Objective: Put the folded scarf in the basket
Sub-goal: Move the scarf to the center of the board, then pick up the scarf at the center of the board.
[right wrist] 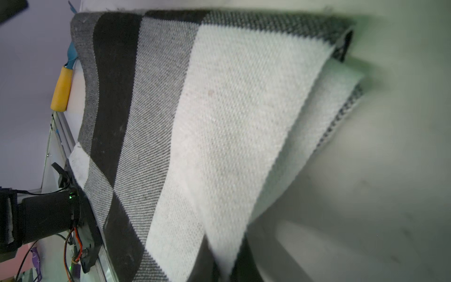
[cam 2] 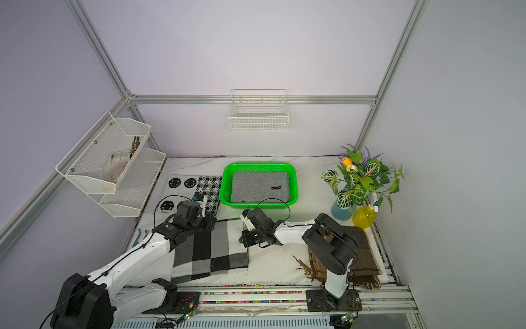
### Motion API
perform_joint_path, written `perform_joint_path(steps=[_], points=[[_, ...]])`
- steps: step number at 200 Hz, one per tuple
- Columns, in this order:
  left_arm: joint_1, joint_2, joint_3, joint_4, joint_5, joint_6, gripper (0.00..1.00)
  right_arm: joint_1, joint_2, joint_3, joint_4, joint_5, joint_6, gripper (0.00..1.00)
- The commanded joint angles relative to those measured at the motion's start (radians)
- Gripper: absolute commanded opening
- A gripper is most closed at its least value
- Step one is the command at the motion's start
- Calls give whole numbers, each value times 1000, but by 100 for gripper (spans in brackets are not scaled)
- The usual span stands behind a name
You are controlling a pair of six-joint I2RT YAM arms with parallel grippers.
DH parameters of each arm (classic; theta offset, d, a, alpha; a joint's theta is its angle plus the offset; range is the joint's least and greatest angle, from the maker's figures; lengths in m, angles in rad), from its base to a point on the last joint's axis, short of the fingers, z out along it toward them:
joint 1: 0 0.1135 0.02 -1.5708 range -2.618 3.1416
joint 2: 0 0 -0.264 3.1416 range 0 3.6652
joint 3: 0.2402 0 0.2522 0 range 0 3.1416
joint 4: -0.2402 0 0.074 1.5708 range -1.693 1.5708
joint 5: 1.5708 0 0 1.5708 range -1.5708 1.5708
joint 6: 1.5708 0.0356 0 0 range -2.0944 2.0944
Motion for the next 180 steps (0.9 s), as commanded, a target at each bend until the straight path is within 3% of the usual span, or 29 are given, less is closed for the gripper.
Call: perform_joint_path(steps=[1, 44, 67, 83, 158, 174, 180], points=[[2, 3, -23, 55, 46, -4, 19, -54, -105, -123, 7, 8, -10, 0], [1, 16, -89, 106, 70, -27, 33, -91, -295, -293, -10, 107, -12, 0], [1, 2, -109, 103, 34, -24, 35, -117, -350, -323, -62, 192, -25, 0], [1, -15, -129, 99, 7, -25, 45, -138, -375, -339, -76, 226, -32, 0], [-23, -37, -169, 58, -92, -21, 49, -190, -420, -405, -46, 175, 10, 0], [-22, -44, -181, 57, -124, -35, 50, -189, -420, -404, -50, 174, 9, 8], [-23, -44, -184, 58, -130, -35, 51, -189, -422, -403, -50, 176, 10, 16]])
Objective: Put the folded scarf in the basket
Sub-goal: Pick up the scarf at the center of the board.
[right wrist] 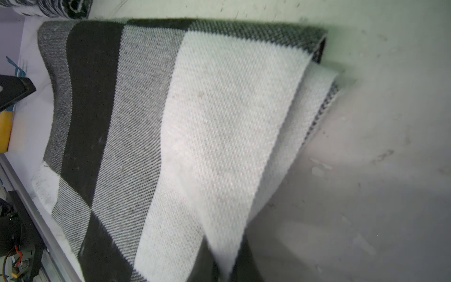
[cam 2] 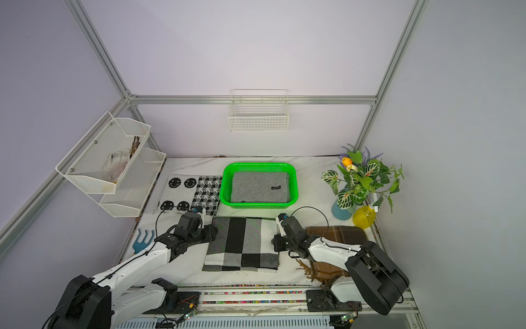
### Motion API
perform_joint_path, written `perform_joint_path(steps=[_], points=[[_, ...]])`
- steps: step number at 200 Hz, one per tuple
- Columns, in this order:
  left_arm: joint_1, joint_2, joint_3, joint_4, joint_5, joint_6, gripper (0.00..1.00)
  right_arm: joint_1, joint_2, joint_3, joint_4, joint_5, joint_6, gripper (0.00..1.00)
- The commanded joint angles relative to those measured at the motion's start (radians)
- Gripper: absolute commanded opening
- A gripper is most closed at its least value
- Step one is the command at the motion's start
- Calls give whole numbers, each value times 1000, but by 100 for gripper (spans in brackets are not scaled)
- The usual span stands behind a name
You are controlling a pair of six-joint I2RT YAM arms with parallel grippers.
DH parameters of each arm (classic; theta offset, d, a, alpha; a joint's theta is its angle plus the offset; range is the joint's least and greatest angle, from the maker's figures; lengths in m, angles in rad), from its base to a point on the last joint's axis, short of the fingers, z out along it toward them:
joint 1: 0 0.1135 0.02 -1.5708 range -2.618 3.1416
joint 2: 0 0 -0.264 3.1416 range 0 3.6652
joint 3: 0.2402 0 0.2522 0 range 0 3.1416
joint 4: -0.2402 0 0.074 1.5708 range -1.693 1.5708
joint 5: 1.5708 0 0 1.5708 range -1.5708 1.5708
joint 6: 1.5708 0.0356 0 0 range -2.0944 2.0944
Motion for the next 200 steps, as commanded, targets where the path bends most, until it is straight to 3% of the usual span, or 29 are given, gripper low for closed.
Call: perform_joint_path(steps=[1, 11, 52, 84, 115, 200], points=[[-5, -6, -16, 1, -65, -17, 52, -7, -12, -17, -17, 13, 12, 17], [-5, 1, -17, 3, -64, -18, 54, -6, -17, -19, -19, 10, 14, 30], [-5, 2, -33, 13, -63, -41, 58, -6, -22, -33, 0, -11, 23, 39], [-6, 19, -91, 117, 54, -72, 63, -6, -11, -33, 17, -38, 28, 48], [-5, 46, -85, 104, 30, -56, 64, -6, -11, -33, 20, -55, 28, 50], [-9, 28, -136, 179, 214, -80, 56, -7, 85, -30, 95, -163, 26, 52]])
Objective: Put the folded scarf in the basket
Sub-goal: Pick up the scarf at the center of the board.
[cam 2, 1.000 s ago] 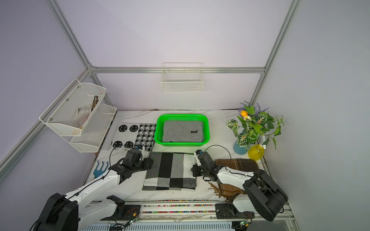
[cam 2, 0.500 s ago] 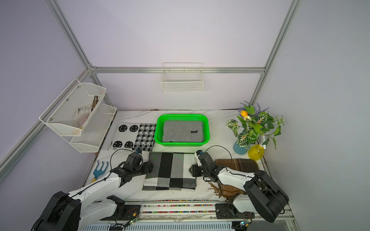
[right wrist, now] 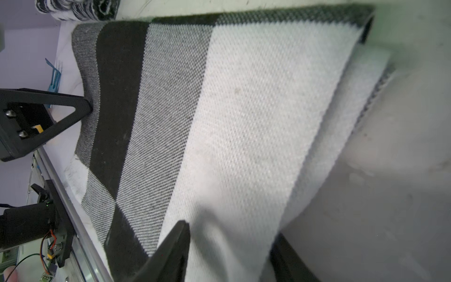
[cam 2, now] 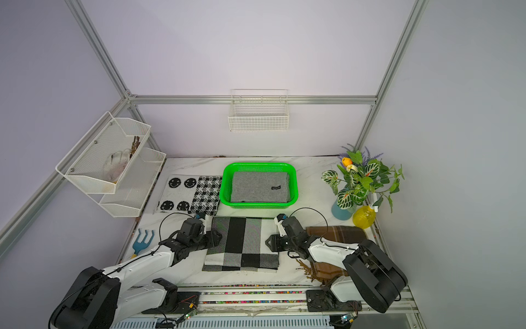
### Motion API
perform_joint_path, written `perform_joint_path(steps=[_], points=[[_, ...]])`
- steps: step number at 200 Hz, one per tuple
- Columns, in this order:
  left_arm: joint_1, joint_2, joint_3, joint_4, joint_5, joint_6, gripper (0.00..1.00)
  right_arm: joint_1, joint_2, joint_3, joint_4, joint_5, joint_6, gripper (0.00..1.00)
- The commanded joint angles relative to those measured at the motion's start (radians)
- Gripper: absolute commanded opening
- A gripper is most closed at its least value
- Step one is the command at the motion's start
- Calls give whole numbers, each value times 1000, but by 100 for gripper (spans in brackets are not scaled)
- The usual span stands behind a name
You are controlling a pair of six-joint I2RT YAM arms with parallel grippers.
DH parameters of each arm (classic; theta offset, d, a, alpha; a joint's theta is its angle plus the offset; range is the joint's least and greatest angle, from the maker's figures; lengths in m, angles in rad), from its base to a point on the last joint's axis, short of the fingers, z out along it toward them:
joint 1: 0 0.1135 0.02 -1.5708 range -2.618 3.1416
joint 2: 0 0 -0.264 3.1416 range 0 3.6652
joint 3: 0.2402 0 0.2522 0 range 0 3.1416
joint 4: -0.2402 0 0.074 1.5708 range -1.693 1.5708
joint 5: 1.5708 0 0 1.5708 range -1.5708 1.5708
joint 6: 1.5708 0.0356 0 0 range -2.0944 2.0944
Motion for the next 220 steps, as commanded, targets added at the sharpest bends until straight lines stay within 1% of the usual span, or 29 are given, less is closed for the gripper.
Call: perform_joint_path(steps=[1, 13, 33, 44, 77, 93, 104, 121, 125, 135, 141, 144, 151, 166, 176, 184, 188, 202, 220], points=[[-5, -25, -26, 20, 81, -14, 56, -5, 55, -8, -4, -43, 1, 52], [-5, -15, -39, 49, 107, -19, 56, -5, 69, -6, -2, -50, 0, 52], [-10, 67, -27, 88, 172, -19, 56, -4, 84, -3, 2, -53, -1, 52], [-13, 99, -15, 86, 185, -16, 56, -4, 87, 2, -13, -55, -10, 52], [-18, 46, -21, 62, 135, -9, 57, -4, 69, -2, -25, -27, -12, 52], [-21, 52, -27, 89, 163, -20, 57, -2, 80, 3, -35, -10, -12, 52], [-21, 72, -25, 102, 190, -23, 56, -3, 89, 2, -24, -23, -10, 52], [-26, 106, -23, 129, 220, -25, 43, -3, 113, 4, 1, -49, 0, 48], [-27, 112, -22, 135, 224, -25, 42, -2, 122, 4, 8, -55, 2, 48], [-31, 129, -21, 154, 236, -26, 38, -2, 150, 6, 34, -82, 10, 43], [-31, 137, -20, 162, 245, -27, 37, -3, 158, 10, 49, -105, 12, 41], [-33, 141, -20, 165, 250, -27, 37, -2, 188, 13, 52, -115, 14, 39], [-34, 144, -19, 168, 257, -28, 34, -2, 209, 18, 57, -128, 14, 32], [-40, 139, -24, 177, 262, -29, 32, -2, 222, 25, 62, -136, 9, 23], [-44, 144, -30, 198, 272, -33, 23, -1, 219, 25, 70, -141, 11, 19], [-44, 158, -30, 224, 300, -35, 6, 0, 215, 24, 74, -142, 12, 14], [-45, 167, -30, 236, 315, -37, 0, -1, 214, 24, 76, -145, 10, 11], [-45, 192, -30, 286, 366, -51, 0, 0, 206, 25, 82, -150, 9, 0], [-45, 185, -21, 289, 377, -55, 0, 0, 185, 22, 85, -147, 9, 0]])
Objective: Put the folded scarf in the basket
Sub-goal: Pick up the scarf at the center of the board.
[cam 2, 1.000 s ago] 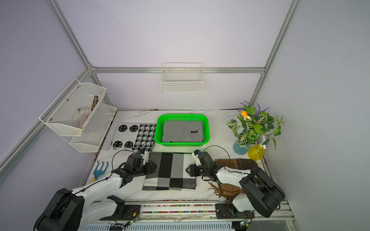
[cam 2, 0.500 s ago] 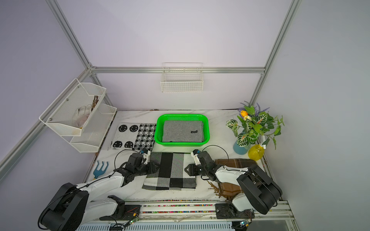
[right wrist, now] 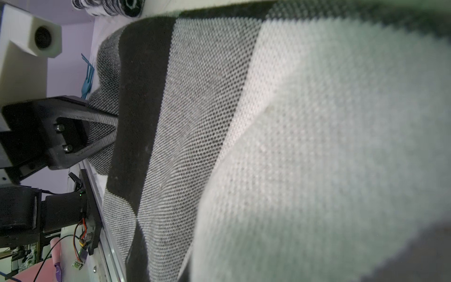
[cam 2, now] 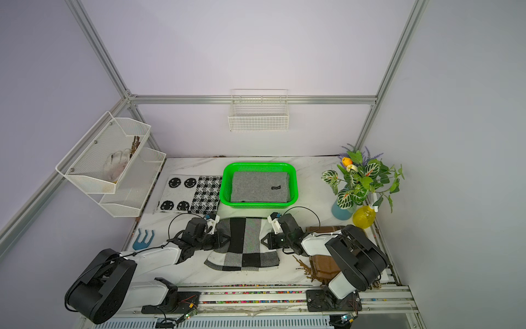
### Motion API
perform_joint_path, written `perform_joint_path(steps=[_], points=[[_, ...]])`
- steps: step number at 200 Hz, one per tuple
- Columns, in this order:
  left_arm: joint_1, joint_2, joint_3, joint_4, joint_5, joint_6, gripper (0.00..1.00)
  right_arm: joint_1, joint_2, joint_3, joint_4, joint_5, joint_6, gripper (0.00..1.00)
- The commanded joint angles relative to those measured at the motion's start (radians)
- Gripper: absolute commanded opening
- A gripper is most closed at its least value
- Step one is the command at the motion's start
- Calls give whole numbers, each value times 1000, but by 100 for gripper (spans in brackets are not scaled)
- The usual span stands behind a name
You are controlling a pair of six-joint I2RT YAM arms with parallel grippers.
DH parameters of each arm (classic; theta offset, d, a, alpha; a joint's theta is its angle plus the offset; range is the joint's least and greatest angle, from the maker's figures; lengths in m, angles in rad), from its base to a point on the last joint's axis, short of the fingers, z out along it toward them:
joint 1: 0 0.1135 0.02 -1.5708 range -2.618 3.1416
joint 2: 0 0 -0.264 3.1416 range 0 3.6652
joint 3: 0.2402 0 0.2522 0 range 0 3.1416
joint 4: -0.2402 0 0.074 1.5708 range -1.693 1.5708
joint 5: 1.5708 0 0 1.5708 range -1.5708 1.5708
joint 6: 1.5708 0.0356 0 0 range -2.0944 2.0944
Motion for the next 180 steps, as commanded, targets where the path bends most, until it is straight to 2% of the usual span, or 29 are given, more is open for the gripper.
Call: perform_joint_path(steps=[1, 39, 111, 133, 153, 180], points=[[-14, 8, -4, 29, 97, -11, 0, 6, 4, -25, -75, -7, -4, 0], [-26, -139, 26, -85, 28, 2, 0, 18, -106, -21, -122, -3, -7, 0], [-55, -265, 199, -222, 46, -17, 0, 29, -380, 117, -404, 64, -59, 0], [-71, -262, 231, -251, 28, -20, 0, 28, -387, 114, -425, 98, -55, 0], [-70, -239, 222, -221, -3, -20, 0, 19, -362, 132, -429, 80, -84, 0], [-80, -240, 255, -212, 25, -37, 0, 20, -381, 176, -450, 60, -83, 0]])
